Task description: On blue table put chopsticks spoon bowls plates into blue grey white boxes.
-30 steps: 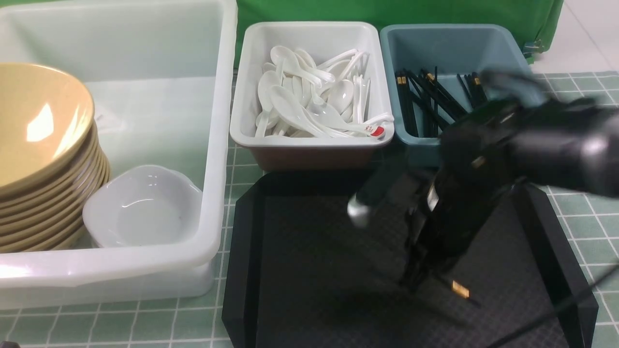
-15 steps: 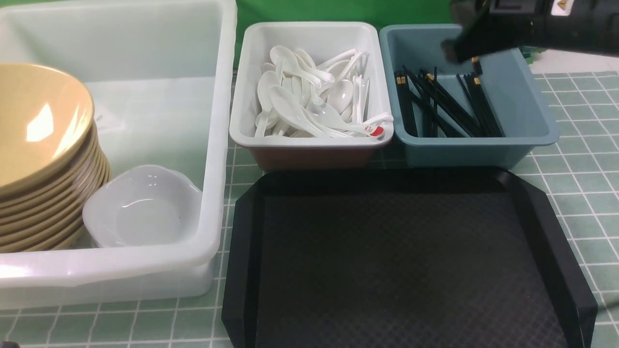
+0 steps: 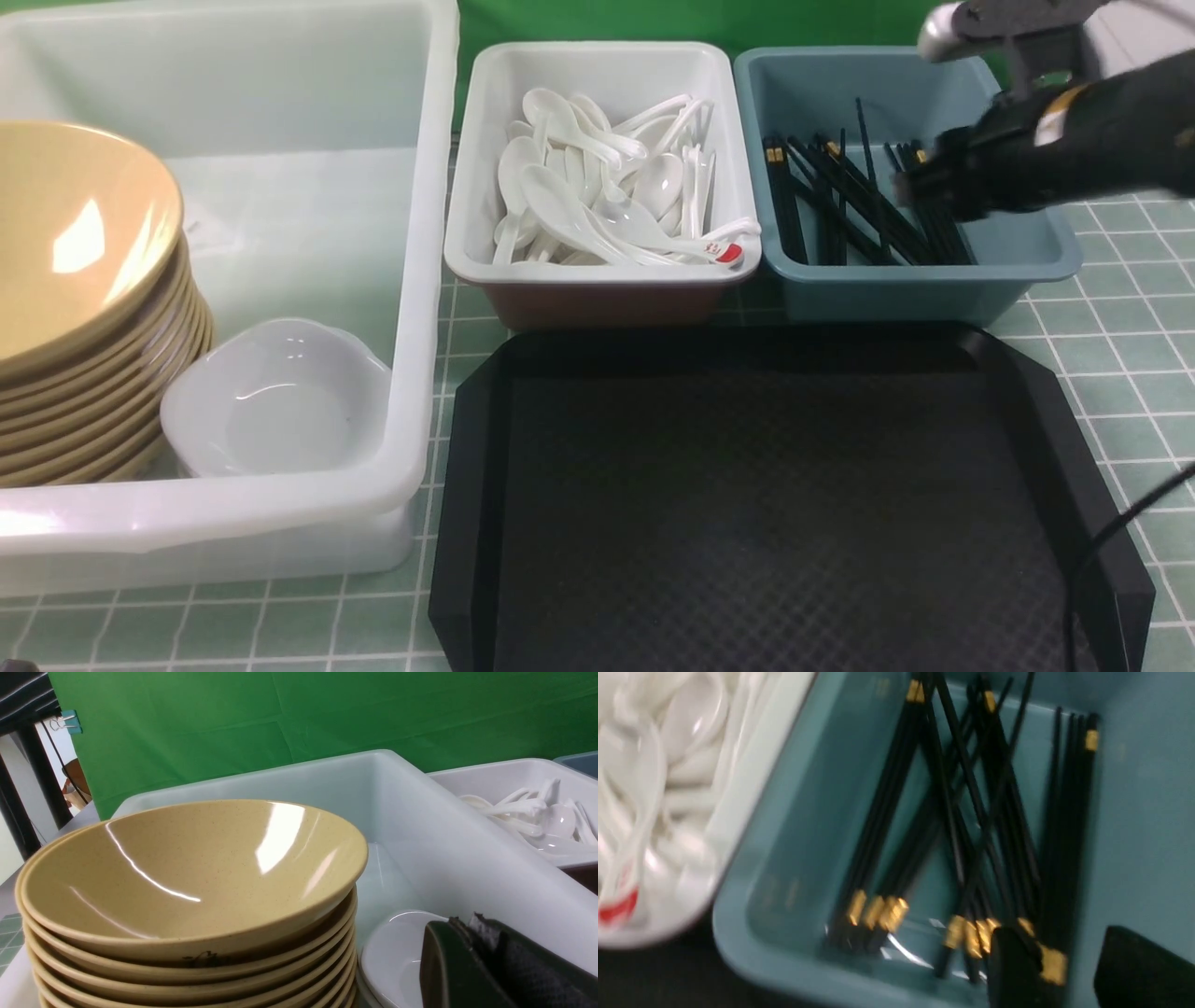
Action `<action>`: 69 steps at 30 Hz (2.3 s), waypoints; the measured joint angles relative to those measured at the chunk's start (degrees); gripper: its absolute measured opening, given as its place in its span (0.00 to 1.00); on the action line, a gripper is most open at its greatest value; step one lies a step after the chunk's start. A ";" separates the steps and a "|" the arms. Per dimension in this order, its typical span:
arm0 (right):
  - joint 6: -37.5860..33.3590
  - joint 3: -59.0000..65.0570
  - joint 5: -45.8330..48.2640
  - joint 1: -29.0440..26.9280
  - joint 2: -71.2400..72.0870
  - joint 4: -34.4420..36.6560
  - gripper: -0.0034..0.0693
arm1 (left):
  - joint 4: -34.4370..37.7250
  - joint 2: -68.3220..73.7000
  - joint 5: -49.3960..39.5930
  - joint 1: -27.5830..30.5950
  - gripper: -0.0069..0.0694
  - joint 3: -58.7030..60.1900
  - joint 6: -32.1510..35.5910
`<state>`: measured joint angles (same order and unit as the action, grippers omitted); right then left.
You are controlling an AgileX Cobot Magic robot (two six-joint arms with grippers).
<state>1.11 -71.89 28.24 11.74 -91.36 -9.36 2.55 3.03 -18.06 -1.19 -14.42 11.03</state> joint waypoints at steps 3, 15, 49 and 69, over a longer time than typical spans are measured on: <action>-3.62 0.22 6.33 0.00 9.48 0.64 0.30 | 0.00 0.00 0.05 0.00 0.09 0.00 0.00; -7.57 19.99 -3.67 7.43 45.35 3.76 0.10 | 0.00 0.00 -0.01 0.00 0.09 0.00 0.00; -5.67 73.26 -23.46 -10.04 91.83 9.36 0.11 | 0.00 -0.05 -0.28 0.00 0.09 0.00 0.00; -4.76 73.44 -10.36 -11.65 92.01 12.93 0.12 | -0.05 -0.05 -0.46 0.00 0.09 0.00 0.00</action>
<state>-3.65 1.55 17.88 0.09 0.66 3.57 2.50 2.98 -18.52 -1.19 -14.42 11.03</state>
